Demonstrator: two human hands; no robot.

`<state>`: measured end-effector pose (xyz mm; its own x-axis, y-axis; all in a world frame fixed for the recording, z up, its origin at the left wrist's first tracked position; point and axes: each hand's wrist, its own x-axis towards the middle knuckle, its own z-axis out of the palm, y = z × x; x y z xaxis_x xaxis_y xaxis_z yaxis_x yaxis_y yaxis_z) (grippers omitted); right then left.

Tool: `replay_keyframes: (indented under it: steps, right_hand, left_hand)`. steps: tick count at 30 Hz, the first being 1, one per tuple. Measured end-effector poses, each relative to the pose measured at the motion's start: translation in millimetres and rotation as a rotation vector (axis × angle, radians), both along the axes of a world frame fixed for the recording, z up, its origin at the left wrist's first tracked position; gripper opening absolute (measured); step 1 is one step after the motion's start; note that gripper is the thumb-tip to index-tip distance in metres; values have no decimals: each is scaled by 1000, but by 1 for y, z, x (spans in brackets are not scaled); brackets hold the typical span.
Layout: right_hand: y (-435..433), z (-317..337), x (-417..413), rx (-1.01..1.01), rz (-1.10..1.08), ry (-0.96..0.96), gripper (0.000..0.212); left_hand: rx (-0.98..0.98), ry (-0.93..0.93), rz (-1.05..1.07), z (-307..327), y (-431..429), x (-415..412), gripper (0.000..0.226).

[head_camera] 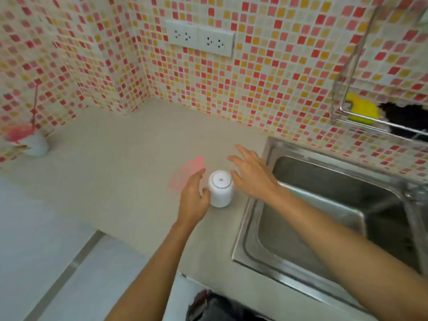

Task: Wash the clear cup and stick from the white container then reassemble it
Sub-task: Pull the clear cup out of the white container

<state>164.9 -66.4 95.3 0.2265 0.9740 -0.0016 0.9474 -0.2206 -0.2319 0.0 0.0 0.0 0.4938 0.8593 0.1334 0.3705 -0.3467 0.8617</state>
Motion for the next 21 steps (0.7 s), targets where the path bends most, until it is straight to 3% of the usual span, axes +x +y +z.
replay_keyframes:
  steps: [5, 11, 17, 21]
  right_hand:
    - [-6, -38, -22, -57, -22, 83, 54]
    - [-8, -57, -34, -8, -124, 271, 88]
    - [11, -55, -49, 28, -302, 206, 84]
    - [16, -52, -46, -41, -292, 164, 89]
  left_hand:
    - [-125, -26, -57, -45, -30, -5, 67]
    - [-177, -82, -24, -73, -31, 15, 80]
    - [-227, -73, 27, -77, -20, 33, 88]
    - [-248, -26, 47, -83, -16, 36, 105]
